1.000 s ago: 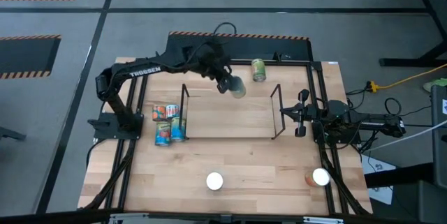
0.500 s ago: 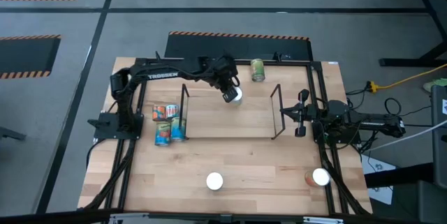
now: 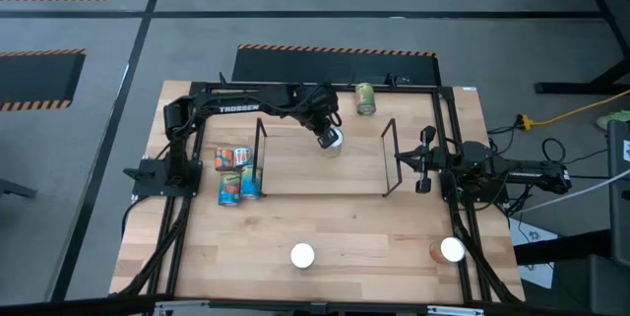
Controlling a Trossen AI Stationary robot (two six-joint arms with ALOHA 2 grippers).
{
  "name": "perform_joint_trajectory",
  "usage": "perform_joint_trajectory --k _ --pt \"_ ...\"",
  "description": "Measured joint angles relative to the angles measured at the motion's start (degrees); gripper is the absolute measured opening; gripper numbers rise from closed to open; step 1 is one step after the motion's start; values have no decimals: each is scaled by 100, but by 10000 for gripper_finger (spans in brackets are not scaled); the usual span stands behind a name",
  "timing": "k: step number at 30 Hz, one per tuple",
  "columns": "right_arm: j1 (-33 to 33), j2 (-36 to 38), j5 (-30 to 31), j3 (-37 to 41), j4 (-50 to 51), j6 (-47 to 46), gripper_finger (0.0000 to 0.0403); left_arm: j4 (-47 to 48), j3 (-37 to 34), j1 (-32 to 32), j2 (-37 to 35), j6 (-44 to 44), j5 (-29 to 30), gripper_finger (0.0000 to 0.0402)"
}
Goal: Pick and place cans onto a shelf
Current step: Put the canned carrots on the shelf
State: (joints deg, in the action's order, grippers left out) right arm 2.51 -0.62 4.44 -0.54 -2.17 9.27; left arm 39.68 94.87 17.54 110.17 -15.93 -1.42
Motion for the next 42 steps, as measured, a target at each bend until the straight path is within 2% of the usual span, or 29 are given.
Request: perform_joint_trajectory --k 12,26,34,42 --pt "-1 0 1 0 1 -1 11 11 0 0 -2 -5 8 38" --pt "-1 0 0 0 -1 1 11 22 -6 0 -2 -2 13 105" --pt "-1 0 0 0 -4 8 14 -87 -11 20 -2 3 1 108" --pt "-1 0 3 0 -155 -3 53 -172 -11 59 -17 -2 -227 107"
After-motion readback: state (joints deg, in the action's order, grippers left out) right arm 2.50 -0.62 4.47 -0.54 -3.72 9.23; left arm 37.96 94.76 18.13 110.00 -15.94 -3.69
